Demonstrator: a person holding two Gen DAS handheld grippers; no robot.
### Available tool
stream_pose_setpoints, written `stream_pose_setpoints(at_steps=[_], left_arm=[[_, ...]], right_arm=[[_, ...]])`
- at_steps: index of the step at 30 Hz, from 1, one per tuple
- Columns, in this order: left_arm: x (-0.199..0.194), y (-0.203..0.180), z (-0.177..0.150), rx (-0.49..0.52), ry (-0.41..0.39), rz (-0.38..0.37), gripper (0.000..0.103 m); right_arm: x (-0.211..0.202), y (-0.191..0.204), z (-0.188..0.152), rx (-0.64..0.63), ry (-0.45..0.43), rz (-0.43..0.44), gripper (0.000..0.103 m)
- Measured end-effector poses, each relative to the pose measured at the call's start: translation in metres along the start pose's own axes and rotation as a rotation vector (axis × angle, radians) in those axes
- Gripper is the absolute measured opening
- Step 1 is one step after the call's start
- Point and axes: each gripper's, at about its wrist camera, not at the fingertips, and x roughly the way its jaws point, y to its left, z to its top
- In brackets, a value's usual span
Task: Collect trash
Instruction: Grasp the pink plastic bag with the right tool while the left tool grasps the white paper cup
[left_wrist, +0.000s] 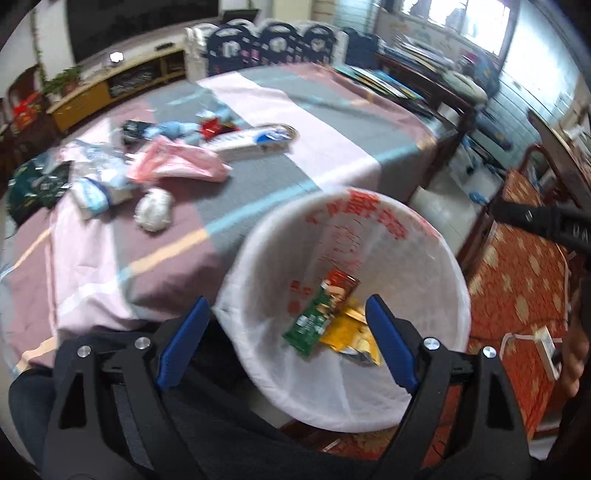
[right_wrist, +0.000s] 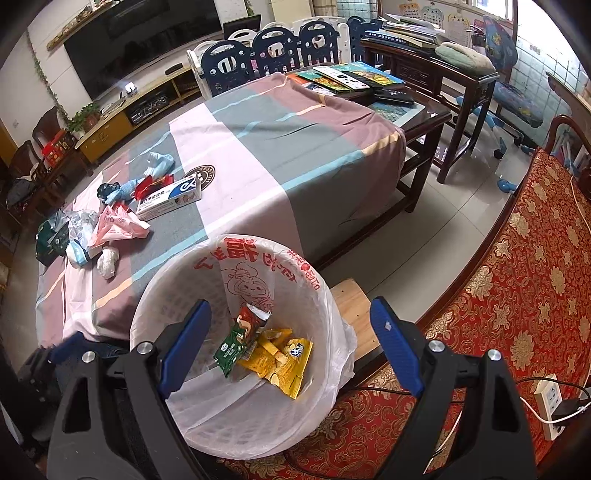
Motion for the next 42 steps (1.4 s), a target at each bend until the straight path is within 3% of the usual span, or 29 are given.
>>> stream_pose_setpoints(at_steps=[7,18,23,26,28,29,33,37,42], left_arm=[[-0.03,0.038,0.002,-0.101,-0.129,0.121,0.084],[-0.041,0.092,-0.001,-0.199,-0.171,0.232,0.084],[-0.046,0.135,-0.006,-0.287,-0.191,0.284,0.084],[-0.045,0.176,-0.011,-0.381,-0.192,0.327,0.081],[-0.04,0.207,-0.018,-0.464,-0.184,0.346,0.06],[-0.035,0.22,-0.021,-0.491,-0.171,0.342,0.059],[-0.024,0.258,-0.034,-0.559,-0.147,0.378,0.06],[-0.024,0.279,-0.056,-0.63,-0.205,0.364,0.07],[-0.018,0.293,-0.067,-0.704,-0.204,0.319,0.076]], right_arm=[[0.004,0.013,-0.004,-0.03,0.016,0.01,0.086],[0.009,0.031,-0.006,-0.068,0.005,0.025,0.086],[0.02,0.062,-0.004,-0.134,0.006,0.071,0.086],[0.034,0.092,0.004,-0.168,0.013,0.112,0.086],[0.046,0.118,0.011,-0.198,0.008,0.15,0.086],[0.052,0.134,0.014,-0.223,0.001,0.165,0.086],[0.085,0.206,0.025,-0.367,-0.005,0.22,0.086],[0.122,0.268,0.046,-0.493,-0.059,0.18,0.086],[0.178,0.311,0.064,-0.607,0.026,0.147,0.086]])
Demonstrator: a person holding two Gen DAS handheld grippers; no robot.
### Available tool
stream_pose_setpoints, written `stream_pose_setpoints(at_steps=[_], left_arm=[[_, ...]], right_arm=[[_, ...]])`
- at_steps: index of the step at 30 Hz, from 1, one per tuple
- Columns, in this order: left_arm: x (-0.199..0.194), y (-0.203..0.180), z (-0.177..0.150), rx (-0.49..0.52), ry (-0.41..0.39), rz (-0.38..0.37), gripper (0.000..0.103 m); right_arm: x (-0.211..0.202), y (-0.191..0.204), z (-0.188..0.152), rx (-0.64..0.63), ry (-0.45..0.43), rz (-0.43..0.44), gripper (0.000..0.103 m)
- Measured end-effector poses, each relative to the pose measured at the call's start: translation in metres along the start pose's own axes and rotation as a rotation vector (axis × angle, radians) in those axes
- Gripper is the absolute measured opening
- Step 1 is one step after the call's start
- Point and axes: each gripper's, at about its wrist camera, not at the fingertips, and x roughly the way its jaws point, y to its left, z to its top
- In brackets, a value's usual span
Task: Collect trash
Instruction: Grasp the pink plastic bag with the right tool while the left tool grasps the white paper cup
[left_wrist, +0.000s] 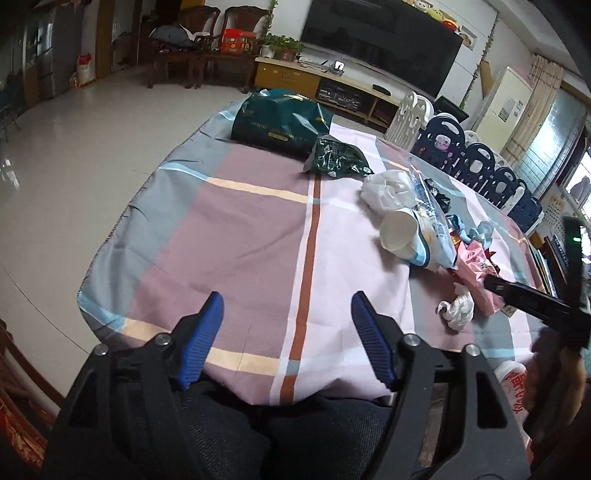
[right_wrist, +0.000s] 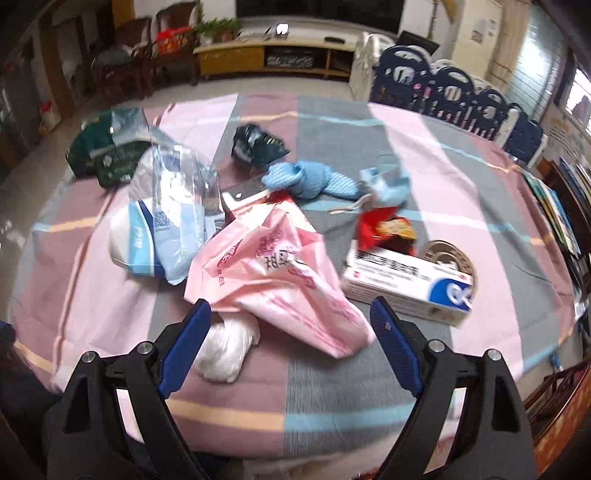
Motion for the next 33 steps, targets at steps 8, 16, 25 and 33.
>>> stream_pose_setpoints(at_steps=[8,16,25,33], left_arm=[[0.009,-0.007,-0.001,0.009,0.018,0.002,0.077],[0.044,-0.05,0.039,0.063,0.028,-0.043,0.079],[0.126,-0.133,0.069,0.235,0.135,-0.038,0.05],[0.111,-0.112,0.061,0.156,0.088,-0.06,0.016]], right_arm=[[0.0,0.007,-0.024,-0.001,-0.006,0.067,0.018],[-0.045,-0.031,-0.055,0.161,-0.036,0.125,0.012],[-0.066,-0.071,-0.097,0.247,0.002,0.105,0.012],[-0.071,-0.075,-0.102,0.265,-0.006,0.097,0.012]])
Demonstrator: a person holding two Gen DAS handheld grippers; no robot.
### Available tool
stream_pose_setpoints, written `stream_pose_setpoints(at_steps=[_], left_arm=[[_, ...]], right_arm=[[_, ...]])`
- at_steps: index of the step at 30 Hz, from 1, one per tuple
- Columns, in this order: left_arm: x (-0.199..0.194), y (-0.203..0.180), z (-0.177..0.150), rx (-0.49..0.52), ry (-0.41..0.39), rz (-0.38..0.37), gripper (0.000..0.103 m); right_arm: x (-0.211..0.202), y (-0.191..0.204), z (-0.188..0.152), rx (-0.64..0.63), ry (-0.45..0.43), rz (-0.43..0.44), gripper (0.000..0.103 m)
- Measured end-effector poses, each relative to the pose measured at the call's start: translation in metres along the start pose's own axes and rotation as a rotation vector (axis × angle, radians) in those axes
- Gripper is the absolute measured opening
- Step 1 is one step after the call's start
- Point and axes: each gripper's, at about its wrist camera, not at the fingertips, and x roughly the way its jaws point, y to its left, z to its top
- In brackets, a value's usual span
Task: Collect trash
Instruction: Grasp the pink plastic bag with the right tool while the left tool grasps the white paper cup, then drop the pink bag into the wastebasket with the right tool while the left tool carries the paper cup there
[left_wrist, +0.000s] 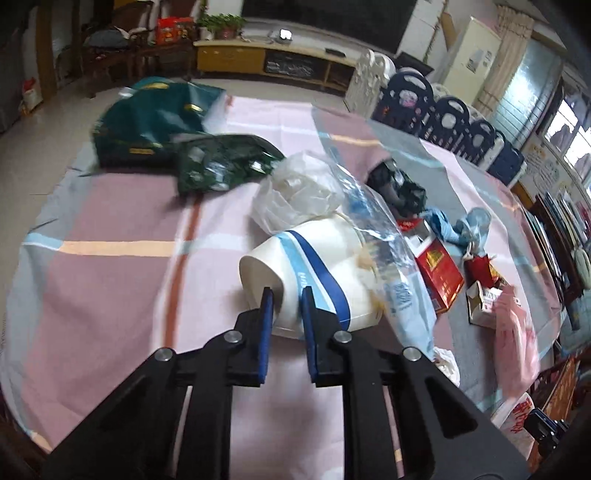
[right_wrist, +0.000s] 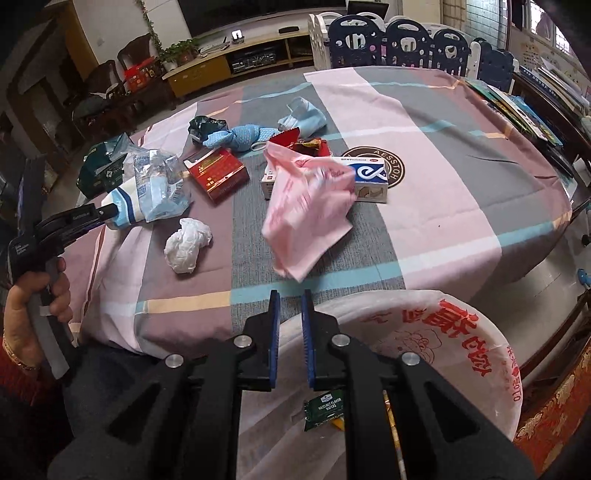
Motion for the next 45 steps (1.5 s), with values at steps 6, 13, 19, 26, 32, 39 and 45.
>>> stream_pose_setpoints(at_steps=[6,13,19,26,32,39,45], left_arm=[[-0.051,0.036,-0.016,-0.072,-0.072,0.047,0.016],[-0.098,0.066,-0.045,-0.162,-0.142,0.044,0.016],[-0.127,0.071,-0.056,-0.164,-0.18,0.05,0.016],[-0.151,0.063,-0.066,-0.115,-0.221,0.09,0.016],[-0.175,0.063,-0.066,-0.114,-0.266,0.091,0.016],[-0.196,0.052,-0.068,-0.081,-0.312,0.09,0.016],[-0.203,0.048,-0.072,-0.071,-0.317,0.09,0.016]], right_arm=[[0.003,0.0,0.013,0.043,-0.011,-0.016,0.03],[0.039,-0.011,0.051,0.135,-0.011,-0.069,0.093],[0.078,0.017,0.056,0.008,0.063,-0.15,0.029],[0.04,0.036,0.037,-0.023,-0.018,-0.079,0.012],[-0.013,0.049,0.029,-0.084,-0.107,-0.071,0.012],[-0.045,0.058,0.015,-0.118,-0.149,-0.065,0.012],[-0.055,0.053,0.003,-0.095,-0.146,-0.054,0.012]])
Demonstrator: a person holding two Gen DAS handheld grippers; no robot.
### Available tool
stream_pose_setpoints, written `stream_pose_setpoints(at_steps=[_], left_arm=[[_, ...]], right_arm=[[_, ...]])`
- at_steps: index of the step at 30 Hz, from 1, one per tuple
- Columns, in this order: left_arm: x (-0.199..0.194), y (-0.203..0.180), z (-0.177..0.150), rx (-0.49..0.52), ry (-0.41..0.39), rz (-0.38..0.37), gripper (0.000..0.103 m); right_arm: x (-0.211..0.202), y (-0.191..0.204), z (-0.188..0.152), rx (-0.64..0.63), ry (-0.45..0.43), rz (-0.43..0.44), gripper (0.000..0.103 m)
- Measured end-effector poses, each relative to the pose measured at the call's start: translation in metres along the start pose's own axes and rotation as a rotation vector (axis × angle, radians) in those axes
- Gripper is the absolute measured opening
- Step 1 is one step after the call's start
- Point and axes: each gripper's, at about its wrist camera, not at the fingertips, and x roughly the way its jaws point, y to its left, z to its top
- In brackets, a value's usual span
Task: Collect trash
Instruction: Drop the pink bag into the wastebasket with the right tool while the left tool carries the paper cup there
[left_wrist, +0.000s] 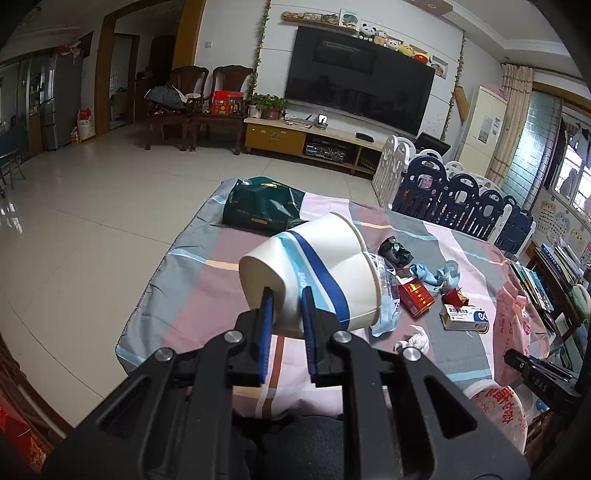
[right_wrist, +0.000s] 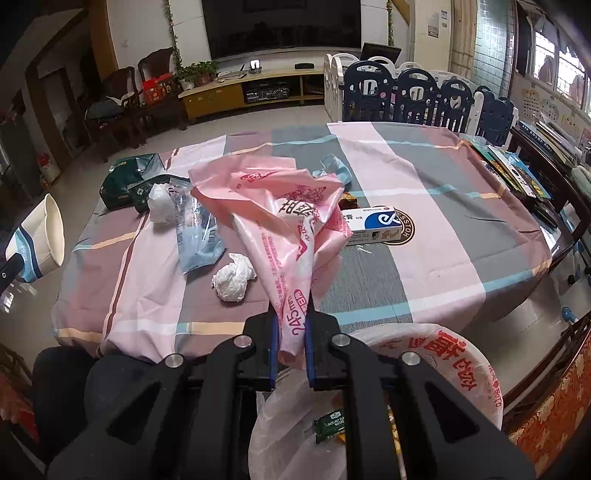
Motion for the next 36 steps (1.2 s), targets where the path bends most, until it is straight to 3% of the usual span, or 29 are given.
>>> stream_pose_setpoints(at_steps=[23,26,32,33,34,36], left_arm=[[-0.019,-0.016,-0.001,0.056,-0.011,-0.03,0.016],[-0.025,-0.028,-0.003,0.086,-0.006,-0.063,0.016],[-0.04,-0.072,-0.017,0.19,0.028,-0.198,0.016],[-0.041,-0.083,-0.021,0.216,0.047,-0.24,0.016],[-0.042,-0.097,-0.027,0.253,0.072,-0.286,0.016],[-0.042,-0.122,-0.039,0.323,0.122,-0.368,0.016]], right_arm=[[-0.041,-0.055,-0.031,0.085,-0.01,-0.035,0.012],[-0.045,-0.066,-0.047,0.088,0.024,-0.031,0.012],[-0.024,-0.088,-0.098,0.108,0.208,-0.004,0.013],[-0.018,-0.093,-0.105,0.124,0.254,0.006,0.014],[-0.014,-0.097,-0.11,0.139,0.287,0.013,0.022],[-0.015,-0.109,-0.117,0.189,0.303,0.018,0.046]])
